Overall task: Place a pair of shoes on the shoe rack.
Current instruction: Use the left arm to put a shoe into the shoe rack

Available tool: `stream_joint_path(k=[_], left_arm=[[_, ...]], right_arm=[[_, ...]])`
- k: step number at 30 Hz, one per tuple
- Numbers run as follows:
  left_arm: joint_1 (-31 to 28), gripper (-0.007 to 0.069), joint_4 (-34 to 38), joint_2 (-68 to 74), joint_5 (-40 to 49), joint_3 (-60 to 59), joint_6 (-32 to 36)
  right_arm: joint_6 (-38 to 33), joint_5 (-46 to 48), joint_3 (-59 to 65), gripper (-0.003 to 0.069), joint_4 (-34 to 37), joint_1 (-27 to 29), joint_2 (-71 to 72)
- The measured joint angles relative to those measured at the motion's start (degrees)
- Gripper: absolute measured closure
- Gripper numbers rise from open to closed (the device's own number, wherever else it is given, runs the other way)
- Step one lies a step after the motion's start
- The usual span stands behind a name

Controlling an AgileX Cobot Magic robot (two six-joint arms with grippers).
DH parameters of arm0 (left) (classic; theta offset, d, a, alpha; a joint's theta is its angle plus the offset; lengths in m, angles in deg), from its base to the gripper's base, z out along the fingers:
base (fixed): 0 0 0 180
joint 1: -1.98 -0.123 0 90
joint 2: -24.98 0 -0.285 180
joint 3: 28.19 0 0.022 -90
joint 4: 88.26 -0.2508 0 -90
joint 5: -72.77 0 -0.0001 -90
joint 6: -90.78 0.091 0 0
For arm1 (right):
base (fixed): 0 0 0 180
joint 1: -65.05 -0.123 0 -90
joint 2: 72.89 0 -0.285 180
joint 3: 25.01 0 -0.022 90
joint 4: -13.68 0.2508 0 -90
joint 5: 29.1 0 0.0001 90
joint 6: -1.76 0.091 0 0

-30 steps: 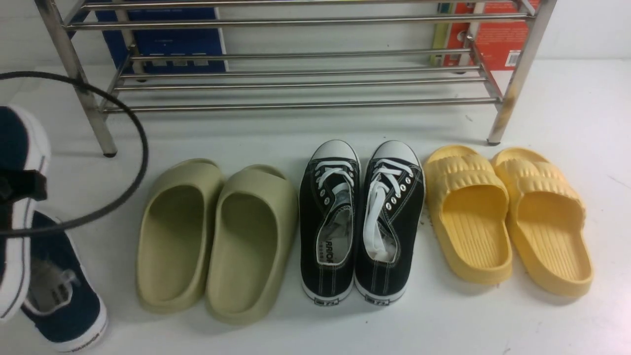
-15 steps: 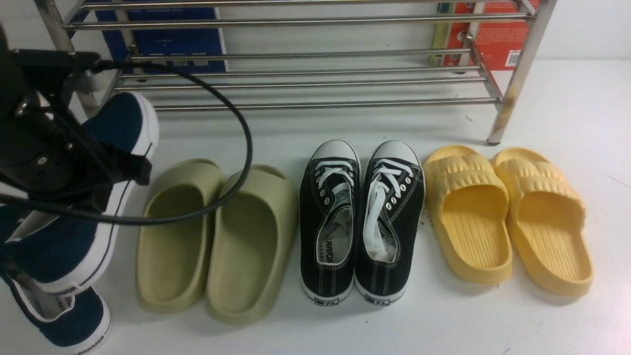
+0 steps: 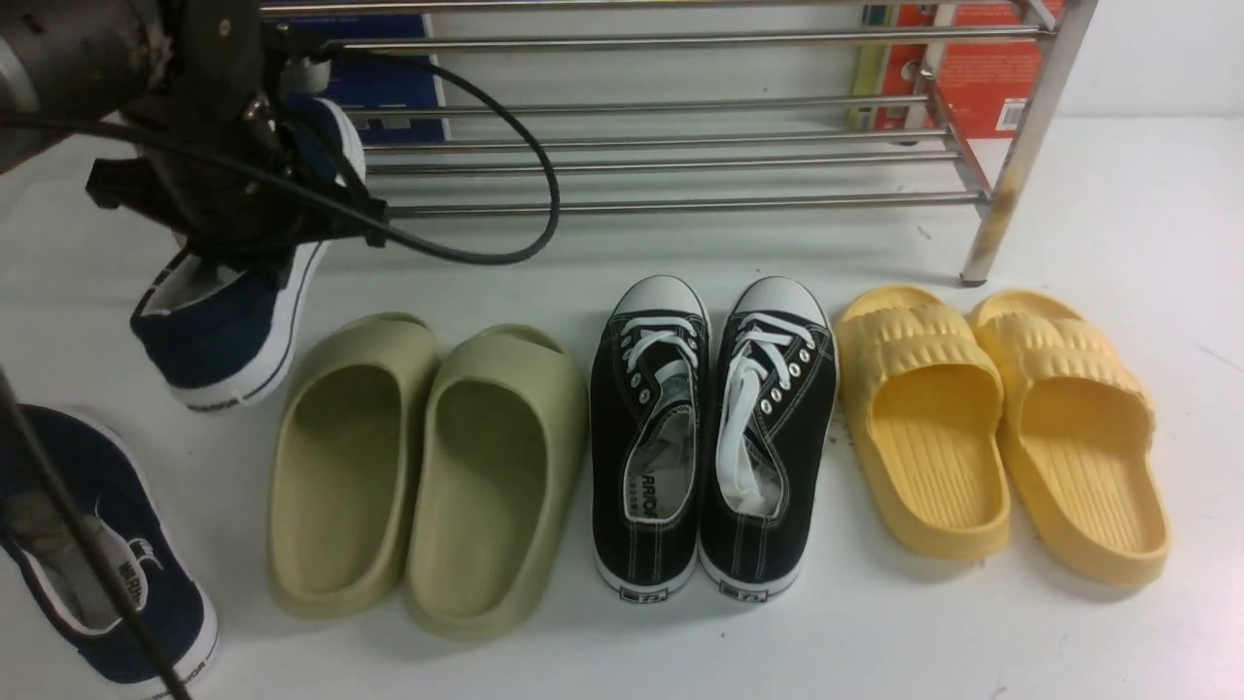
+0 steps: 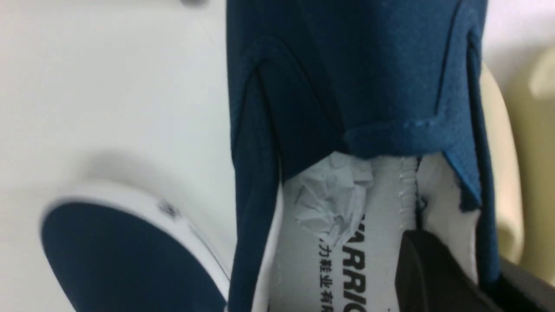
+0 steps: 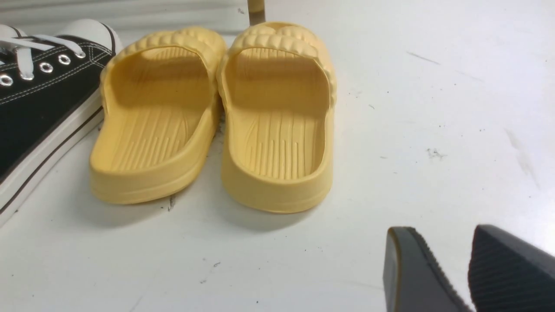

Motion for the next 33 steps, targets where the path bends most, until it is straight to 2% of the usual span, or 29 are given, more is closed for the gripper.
stream_joint_path(k=[4,14,21,33], left_arm=[[-0.4,0.0624,-1.7,5.9,-0.7,6.5,-0.1],[-4.7,0.0624,-0.6,17.7,-2.6,19.3,0.2],[-5.6,0.0624,-0.6,20.7,-8.5,20.5,0.2],[-6.5,0.0624,-1.8,23.0,-12.8,22.7,-0.6]], right_arm=[[0.0,0.0,0.0,0.0419,0.0,0.0,0.0],[0.0,0.0,0.0,0.0419,0.0,0.0,0.0],[0.0,0.0,0.0,0.0419,0.0,0.0,0.0],[0.0,0.0,0.0,0.0419,0.0,0.0,0.0]])
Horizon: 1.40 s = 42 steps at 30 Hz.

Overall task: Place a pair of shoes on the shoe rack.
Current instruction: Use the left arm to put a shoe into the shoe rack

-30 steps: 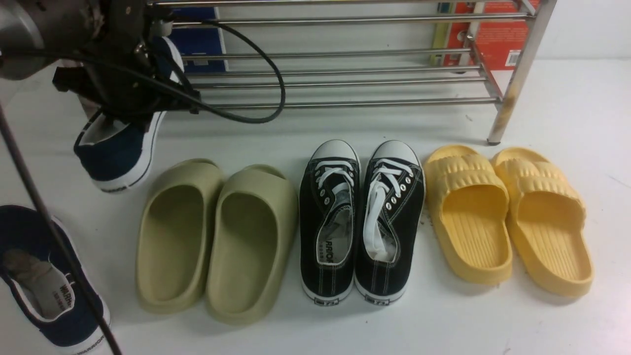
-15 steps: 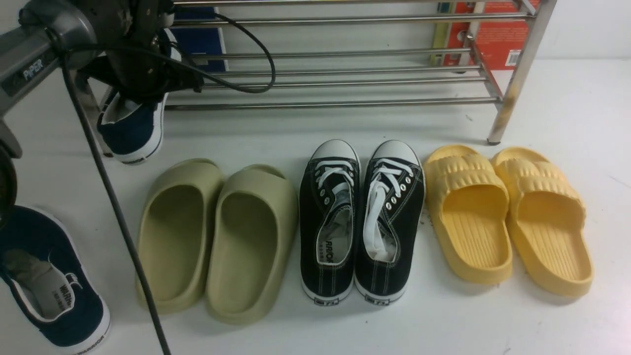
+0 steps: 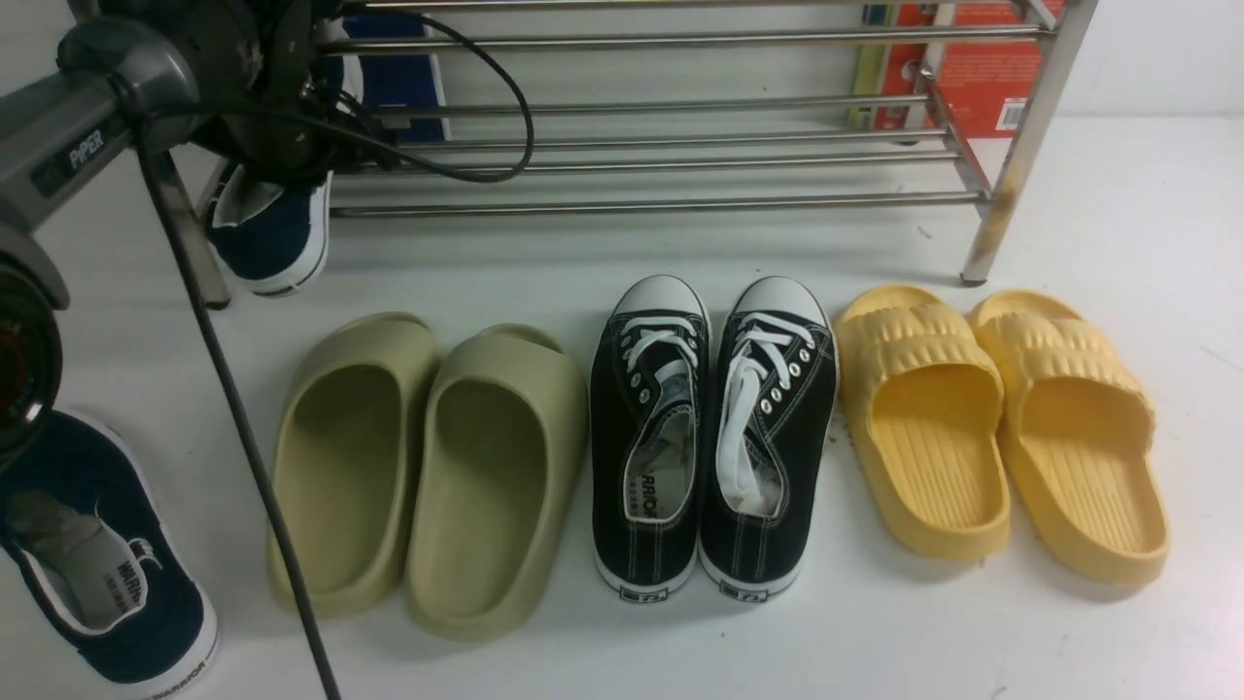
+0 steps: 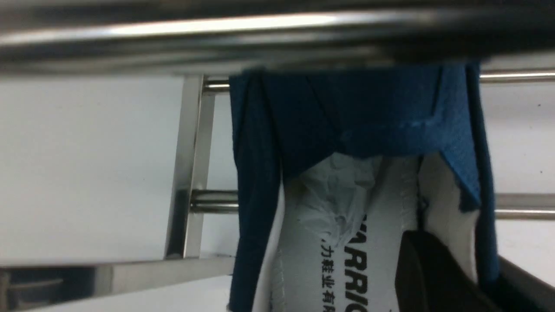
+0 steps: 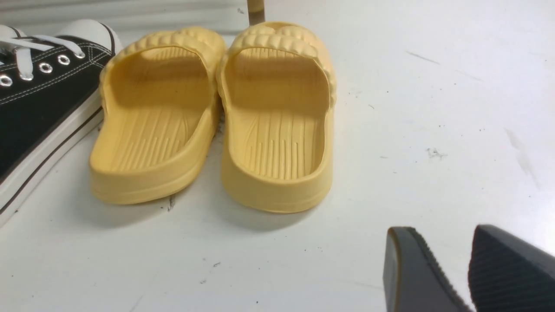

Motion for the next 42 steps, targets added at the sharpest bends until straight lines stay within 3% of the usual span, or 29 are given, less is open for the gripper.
stream_joint_path(k=[18,31,42], left_arm=[[0.0,0.0622,-2.5,0.6,-4.6,1.0,-2.0],[0.0,0.0498,-2.9,0.5,-4.0,1.4,-2.0],[0.0,0.0477,-2.1,-0.8,-0.9,1.5,-2.0]], right_arm=[[0.1,0.0,0.0,0.0419,0.0,0.0,0.0],[0.1,0.0,0.0,0.0419,-0.1,0.0,0.0],[0.0,0.0,0.0,0.0419,-0.1,0.0,0.0]])
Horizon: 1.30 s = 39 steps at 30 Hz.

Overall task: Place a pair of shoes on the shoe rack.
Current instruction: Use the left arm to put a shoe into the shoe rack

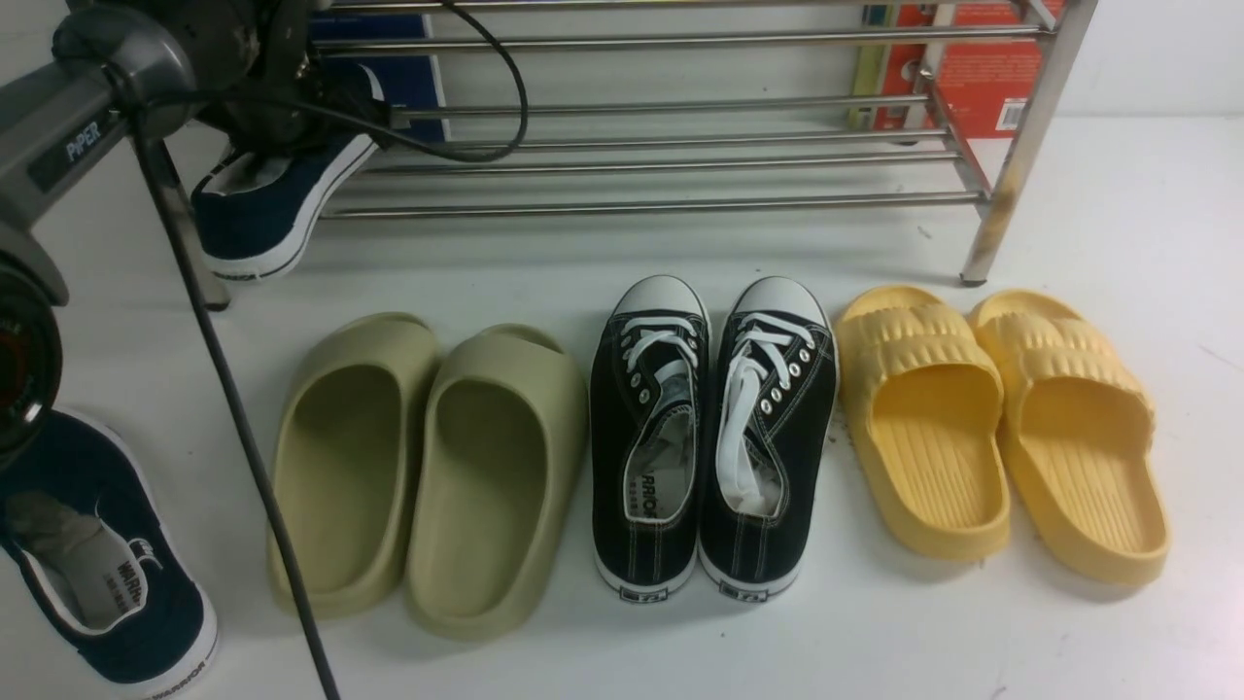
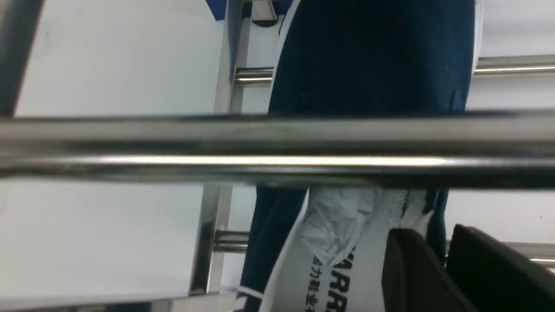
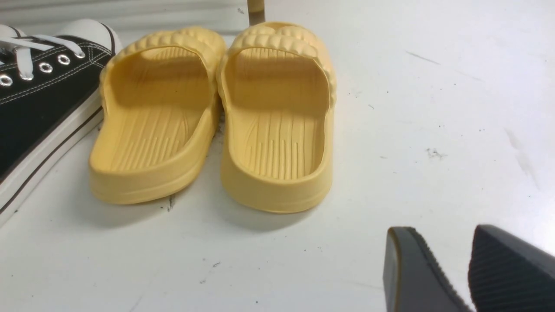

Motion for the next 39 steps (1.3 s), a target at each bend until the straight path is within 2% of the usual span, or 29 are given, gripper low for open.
stream_joint_path(k=[8,11,16,21,23,24,25,28,32,39], left_arm=[[0.0,0.0462,6.7,-3.0,6.2,0.1,0.1],[0.0,0.0461,10.3,-4.4,12.0,0.1,1.4],[0.0,0.0473,13.4,-7.8,17.0,0.1,3.0],[0.0,0.0547,17.2,-16.2,20.4,-4.8,4.8],[0.0,0.0595,18.1,-21.9,20.2,-11.4,5.1],[0.0,0.0595,18.1,-22.4,20.1,-12.1,5.1],[0.0,0.0632,18.4,-26.6,19.6,-17.3,5.2],[-0.2,0.0638,18.0,-31.6,18.8,-26.3,5.3],[-0.2,0.0638,12.9,-31.4,14.2,-34.3,5.4],[-0.2,0.0638,5.0,-23.2,4.2,-35.1,5.4]], right_arm=[[0.0,0.0,0.0,0.0419,0.0,0.0,0.0],[0.0,0.0,0.0,0.0419,0.0,0.0,0.0],[0.0,0.0,0.0,0.0419,0.0,0.0,0.0],[0.0,0.0,0.0,0.0419,0.0,0.0,0.0],[0.0,0.0,0.0,0.0419,0.0,0.0,0.0],[0.0,0.0,0.0,0.0419,0.0,0.0,0.0],[0.0,0.0,0.0,0.0419,0.0,0.0,0.0],[0.0,0.0,0.0,0.0419,0.0,0.0,0.0],[0.0,0.0,0.0,0.0419,0.0,0.0,0.0],[0.0,0.0,0.0,0.0419,0.0,0.0,0.0]])
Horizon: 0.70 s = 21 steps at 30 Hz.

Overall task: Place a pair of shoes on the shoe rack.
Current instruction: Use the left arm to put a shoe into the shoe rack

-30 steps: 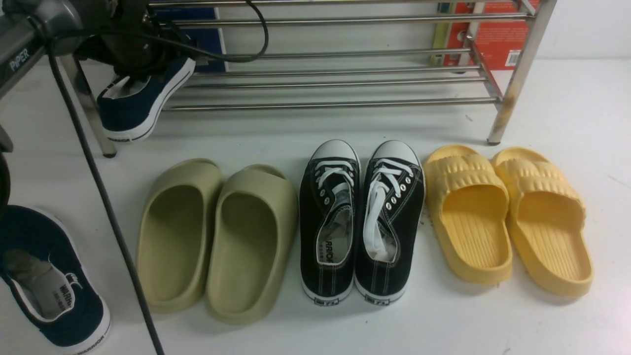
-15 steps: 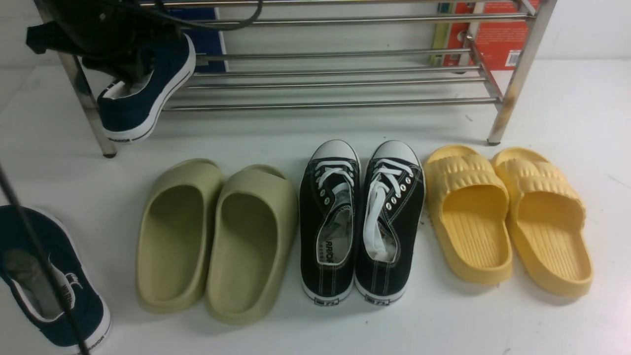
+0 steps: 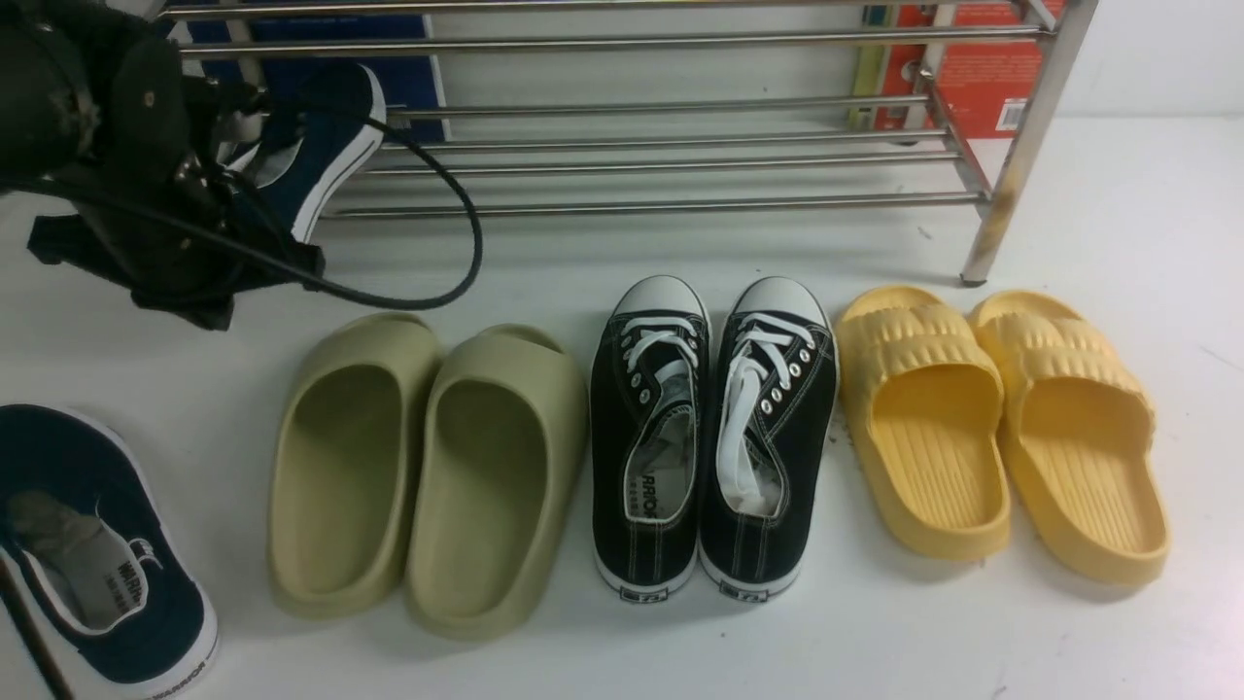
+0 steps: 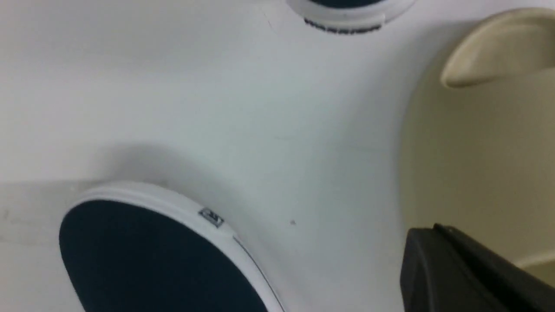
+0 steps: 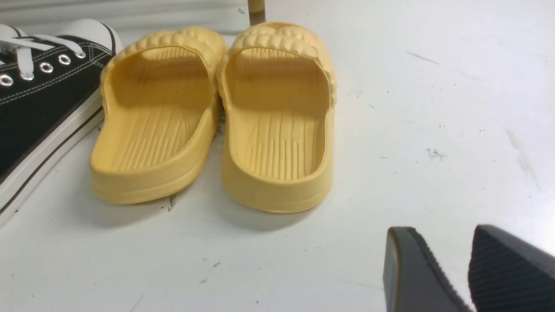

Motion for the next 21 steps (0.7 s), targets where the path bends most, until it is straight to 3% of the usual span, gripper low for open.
stream_joint_path(k=[6,14,21], left_arm=[[0.0,0.0638,-4.5,4.7,-7.2,-0.1,-1.2],[0.0,0.0638,-13.9,5.2,-15.7,-0.2,-10.6],[0.0,0.0638,-10.4,5.1,-16.1,-0.2,-12.6]], right_arm=[[0.0,0.0,0.0,0.0419,0.0,0.0,0.0],[0.1,0.0,0.0,0.0419,0.0,0.0,0.0],[0.1,0.0,0.0,0.0419,0.0,0.0,0.0]])
